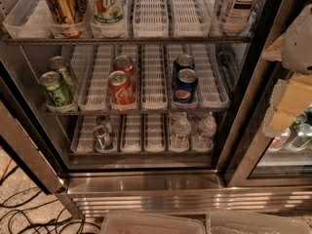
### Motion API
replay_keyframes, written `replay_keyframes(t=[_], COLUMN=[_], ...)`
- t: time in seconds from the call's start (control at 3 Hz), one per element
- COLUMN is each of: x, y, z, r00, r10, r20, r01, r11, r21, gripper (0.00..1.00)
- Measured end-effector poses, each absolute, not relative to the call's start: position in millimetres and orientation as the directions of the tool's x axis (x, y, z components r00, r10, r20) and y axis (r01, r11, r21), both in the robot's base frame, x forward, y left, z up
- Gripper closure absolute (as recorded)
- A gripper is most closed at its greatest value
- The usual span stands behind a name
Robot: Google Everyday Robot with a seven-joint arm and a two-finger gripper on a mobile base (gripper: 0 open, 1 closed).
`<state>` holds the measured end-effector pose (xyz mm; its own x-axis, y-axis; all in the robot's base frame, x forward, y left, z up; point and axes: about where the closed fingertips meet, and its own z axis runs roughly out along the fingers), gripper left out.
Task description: Pick green can from middle shelf of fridge
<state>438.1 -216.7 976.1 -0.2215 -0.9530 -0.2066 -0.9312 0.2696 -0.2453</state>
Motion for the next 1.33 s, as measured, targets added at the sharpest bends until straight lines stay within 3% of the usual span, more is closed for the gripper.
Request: replay_keyframes(t=[1.0,1.33], x=[445,439], y=[-199,-178], z=[931,890], r00=[-0.205,-0.168], r10=[-0.948,-0.923], r20=[-0.245,-0.345], r01=[-0.945,-0.953], r11=[0.257,0.241], r21=[-0.204,-0.182], gripper=[0.00,0.00])
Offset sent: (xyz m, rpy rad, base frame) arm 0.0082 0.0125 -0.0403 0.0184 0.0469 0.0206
